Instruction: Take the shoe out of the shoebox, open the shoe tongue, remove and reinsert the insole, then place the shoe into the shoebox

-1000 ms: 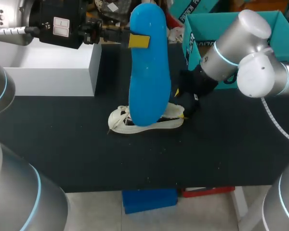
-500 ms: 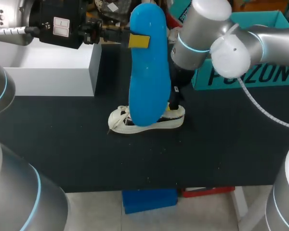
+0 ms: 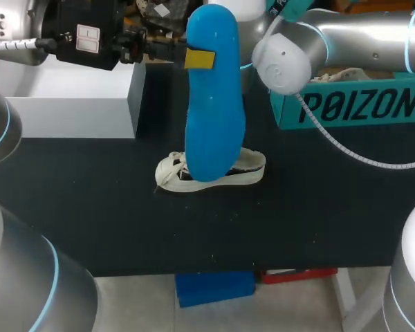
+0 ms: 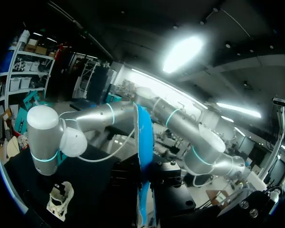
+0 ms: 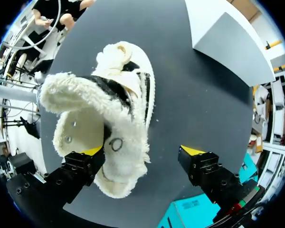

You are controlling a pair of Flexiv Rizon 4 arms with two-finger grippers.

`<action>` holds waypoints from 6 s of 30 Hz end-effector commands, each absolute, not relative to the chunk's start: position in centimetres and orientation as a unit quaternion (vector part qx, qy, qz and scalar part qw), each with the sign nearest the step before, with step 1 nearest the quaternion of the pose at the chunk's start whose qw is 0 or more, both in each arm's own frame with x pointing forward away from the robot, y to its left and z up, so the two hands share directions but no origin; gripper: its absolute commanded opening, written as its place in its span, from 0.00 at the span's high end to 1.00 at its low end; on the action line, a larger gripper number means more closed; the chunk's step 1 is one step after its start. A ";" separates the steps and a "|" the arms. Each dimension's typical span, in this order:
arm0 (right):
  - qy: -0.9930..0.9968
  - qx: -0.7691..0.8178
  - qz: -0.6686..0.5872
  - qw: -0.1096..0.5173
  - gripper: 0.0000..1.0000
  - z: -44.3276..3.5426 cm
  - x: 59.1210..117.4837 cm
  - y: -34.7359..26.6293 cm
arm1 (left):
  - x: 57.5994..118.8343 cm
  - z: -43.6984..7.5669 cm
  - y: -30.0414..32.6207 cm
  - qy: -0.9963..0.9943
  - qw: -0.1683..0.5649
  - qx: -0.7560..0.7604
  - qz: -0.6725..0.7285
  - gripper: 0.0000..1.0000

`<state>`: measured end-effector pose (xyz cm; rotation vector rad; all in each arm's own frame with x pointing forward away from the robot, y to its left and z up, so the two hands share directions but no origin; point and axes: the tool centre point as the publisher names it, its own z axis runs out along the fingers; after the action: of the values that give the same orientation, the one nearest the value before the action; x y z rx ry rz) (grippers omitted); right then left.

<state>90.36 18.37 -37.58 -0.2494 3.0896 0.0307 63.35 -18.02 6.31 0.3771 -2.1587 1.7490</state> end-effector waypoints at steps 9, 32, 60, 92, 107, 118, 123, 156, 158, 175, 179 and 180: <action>0.997 -0.064 -0.033 0.007 0.07 -39.7 90.2 19.9 | 63.3 6.4 -18.1 -0.760 0.168 0.134 0.613 1.00; 0.998 -0.059 -0.022 -0.005 1.00 -40.8 89.7 20.3 | 63.3 6.4 -18.1 -0.760 0.168 0.134 0.613 1.00; 0.842 0.531 -0.089 0.036 1.00 -28.7 90.8 16.2 | 63.3 6.4 -18.1 -0.760 0.168 0.134 0.613 1.00; 0.703 0.708 -0.048 0.039 1.00 -35.8 91.1 16.2 | 63.3 6.4 -18.1 -0.760 0.168 0.134 0.613 1.00; 0.728 0.683 -0.059 0.034 1.00 -39.2 91.3 16.1 | 63.3 6.4 -18.1 -0.760 0.168 0.134 0.613 1.00; 0.722 0.690 -0.042 0.029 0.00 -38.9 91.0 14.8 | 63.3 6.4 -18.1 -0.760 0.168 0.134 0.613 1.00; 0.705 0.708 0.040 -0.010 0.00 -35.9 90.0 13.5 | 63.3 6.4 -18.1 -0.760 0.168 0.134 0.613 1.00; 0.657 0.717 0.226 -0.059 0.00 -29.6 87.5 12.8 | 63.3 6.4 -18.1 -0.760 0.168 0.134 0.613 1.00; 0.646 0.719 0.238 -0.091 0.00 -29.5 87.2 12.5 | 63.3 6.4 -18.1 -0.760 0.168 0.134 0.613 1.00; 0.544 0.662 0.390 -0.339 0.00 -26.4 86.0 10.0 | 63.3 6.4 -18.1 -0.760 0.168 0.134 0.613 1.00; 0.528 0.642 0.419 -0.365 0.00 -26.0 85.8 9.7 | 63.3 6.4 -18.1 -0.760 0.168 0.134 0.613 1.00; 0.526 0.637 0.424 -0.372 0.00 -26.0 85.8 9.6 | 63.3 6.4 -18.1 -0.760 0.168 0.134 0.613 1.00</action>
<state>86.13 10.27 -25.53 2.7016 2.2277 1.2834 63.32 -18.01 6.28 0.3776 -2.1584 1.7499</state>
